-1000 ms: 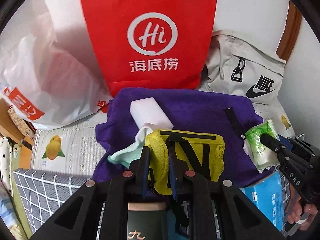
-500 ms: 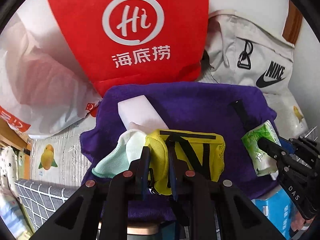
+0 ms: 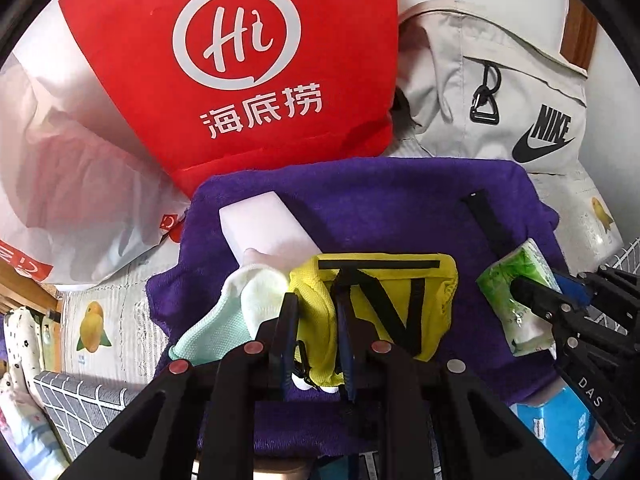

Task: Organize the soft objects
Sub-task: 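Release the packet with the right tool while the left tool releases the yellow pouch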

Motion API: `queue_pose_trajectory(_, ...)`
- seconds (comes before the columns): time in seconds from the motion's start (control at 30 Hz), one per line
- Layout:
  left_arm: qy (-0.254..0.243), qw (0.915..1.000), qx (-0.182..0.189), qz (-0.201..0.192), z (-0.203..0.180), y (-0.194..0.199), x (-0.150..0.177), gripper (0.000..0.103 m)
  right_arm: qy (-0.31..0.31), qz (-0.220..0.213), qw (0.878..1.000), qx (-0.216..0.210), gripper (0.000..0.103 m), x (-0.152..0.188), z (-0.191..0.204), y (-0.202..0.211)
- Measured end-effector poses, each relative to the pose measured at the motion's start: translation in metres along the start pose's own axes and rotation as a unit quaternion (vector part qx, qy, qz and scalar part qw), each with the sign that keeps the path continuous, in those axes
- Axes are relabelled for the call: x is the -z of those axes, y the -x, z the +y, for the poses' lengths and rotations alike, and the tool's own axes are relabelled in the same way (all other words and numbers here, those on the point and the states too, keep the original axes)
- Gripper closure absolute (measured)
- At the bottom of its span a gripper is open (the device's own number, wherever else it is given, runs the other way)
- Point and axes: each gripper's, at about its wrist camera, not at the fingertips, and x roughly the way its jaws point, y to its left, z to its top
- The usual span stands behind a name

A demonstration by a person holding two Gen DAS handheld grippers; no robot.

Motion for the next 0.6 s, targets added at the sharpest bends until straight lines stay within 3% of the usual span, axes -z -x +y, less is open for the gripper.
queue_pose_trajectory(0.07,-0.003,1.0000,0.006,-0.003,0.000,0.003,0.000,0.068,-0.004,-0.005,1.000,-0.008,0.082,-0.002,0.000,0.002)
queue_pose_trajectory(0.13,0.000,0.9999,0.003,-0.012,0.001,0.007,0.000,0.051,-0.008,-0.012,1.000,-0.017,0.058,-0.002,-0.002,0.006)
queue_pose_trajectory(0.17,0.005,0.9998,0.007,-0.020,0.003,0.011,0.001,0.046,-0.009,-0.017,1.000,-0.017,0.054,-0.002,-0.003,0.008)
queue_pose_trajectory(0.6,0.021,0.9991,0.000,-0.037,0.016,0.051,0.014,0.046,0.007,-0.046,0.999,0.005,0.051,0.004,0.005,0.048)
